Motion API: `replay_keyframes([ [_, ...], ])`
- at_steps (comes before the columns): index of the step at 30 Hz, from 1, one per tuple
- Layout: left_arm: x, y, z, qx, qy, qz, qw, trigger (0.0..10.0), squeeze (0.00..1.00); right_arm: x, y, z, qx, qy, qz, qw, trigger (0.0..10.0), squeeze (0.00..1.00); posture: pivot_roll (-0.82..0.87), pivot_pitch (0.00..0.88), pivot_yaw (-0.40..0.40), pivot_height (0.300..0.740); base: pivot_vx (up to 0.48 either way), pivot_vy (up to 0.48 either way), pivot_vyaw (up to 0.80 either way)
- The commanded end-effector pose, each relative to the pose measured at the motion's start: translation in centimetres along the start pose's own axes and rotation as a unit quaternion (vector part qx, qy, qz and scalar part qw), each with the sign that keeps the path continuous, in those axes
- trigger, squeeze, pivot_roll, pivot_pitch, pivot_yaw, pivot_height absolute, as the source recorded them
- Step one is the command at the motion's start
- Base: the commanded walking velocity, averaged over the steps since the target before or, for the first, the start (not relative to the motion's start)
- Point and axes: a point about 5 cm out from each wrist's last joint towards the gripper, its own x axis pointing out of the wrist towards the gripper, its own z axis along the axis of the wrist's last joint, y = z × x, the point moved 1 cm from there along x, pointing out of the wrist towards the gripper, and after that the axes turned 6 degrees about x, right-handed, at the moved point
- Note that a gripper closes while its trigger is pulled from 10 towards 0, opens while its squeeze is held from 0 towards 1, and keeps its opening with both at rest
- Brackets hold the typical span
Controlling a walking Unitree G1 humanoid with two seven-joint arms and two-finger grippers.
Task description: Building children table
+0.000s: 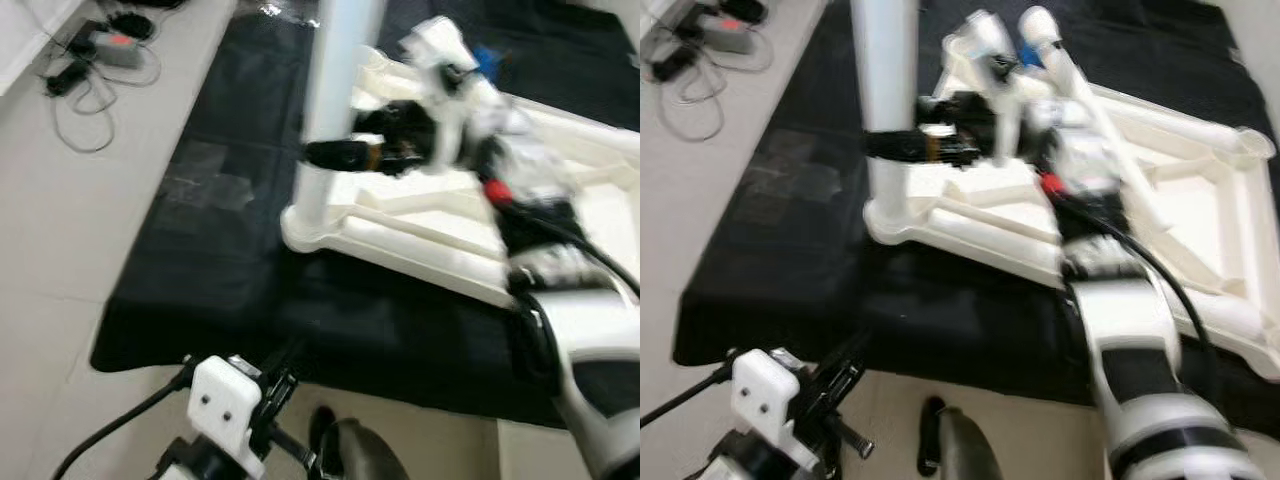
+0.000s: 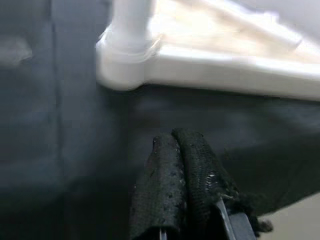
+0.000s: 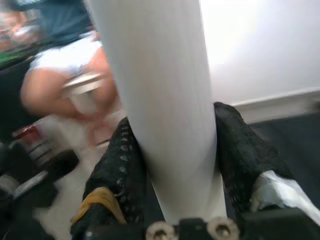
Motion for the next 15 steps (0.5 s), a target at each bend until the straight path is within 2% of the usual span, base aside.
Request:
replay_keyframes([
  [1,0.2,0.1,-1.1,-0.014,0.009,-0.004,1.0,10.0,0.0,-0.5,0.4,-3.9,0.015,0.061,-0.234,0.97,0.0,0.0,0.04,0.169,-0.195,0.74,0.0,0.0,0.0],
  [2,0.2,0.1,-1.1,-0.014,0.009,-0.004,1.0,10.0,0.0,-0.5,0.4,-3.9,0.015,0.061,-0.234,0.97,0.0,0.0,0.04,0.169,-0.195,0.74,0.0,0.0,0.0],
  [3,0.6,0.5,-1.7,-0.013,0.012,-0.002,1.0,10.0,0.0,-0.2,3.4,-9.4,0.082,0.111,-0.328,0.935,0.0,0.0,0.0,0.125,-0.183,0.74,0.0,0.0,0.0],
  [4,0.6,0.5,-1.7,-0.013,0.012,-0.002,1.0,10.0,0.0,-0.2,3.4,-9.4,0.082,0.111,-0.328,0.935,0.0,0.0,0.0,0.125,-0.183,0.74,0.0,0.0,0.0],
  [5,1.0,0.9,-2.1,-0.012,0.015,-0.001,1.0,10.0,0.0,-0.2,5.9,-12.5,0.101,0.157,-0.386,0.903,0.0,0.0,-0.01,0.112,-0.171,0.74,0.0,0.0,0.0],
  [6,1.9,1.5,-2.9,-0.008,0.017,0.001,1.0,10.0,0.0,2.5,8.7,-14.9,0.126,0.177,-0.351,0.911,0.0,0.0,-0.04,0.081,-0.148,0.74,0.0,0.0,0.0],
  [7,1.9,1.5,-2.9,-0.008,0.017,0.001,1.0,10.0,0.0,2.5,8.7,-14.9,0.126,0.177,-0.351,0.911,0.0,0.0,-0.04,0.081,-0.148,0.74,0.0,0.0,0.0],
  [8,2.3,1.7,-3.2,-0.007,0.017,0.001,1.0,10.0,0.0,3.8,7.7,-14.5,0.101,0.164,-0.337,0.922,0.0,0.0,-0.03,0.044,-0.146,0.74,0.0,0.0,0.0],
  [10,3.0,2.1,-3.8,-0.008,0.019,0.002,1.0,10.0,0.0,5.0,6.3,-13.8,0.087,0.149,-0.324,0.93,0.0,0.0,-0.02,0.023,-0.154,0.74,0.0,0.0,0.0],
  [14,3.5,2.5,-4.2,-0.009,0.018,0.005,1.0,10.0,0.0,6.1,5.7,-13.1,0.089,0.146,-0.314,0.934,0.0,0.0,-0.02,0.0,-0.152,0.74,0.0,0.0,0.0],
  [15,3.7,2.7,-4.4,-0.008,0.018,0.007,1.0,10.0,0.0,6.9,5.1,-12.3,0.077,0.137,-0.308,0.938,9.5,0.0,-0.01,0.0,-0.153,0.74,0.0,0.0,0.0],
])
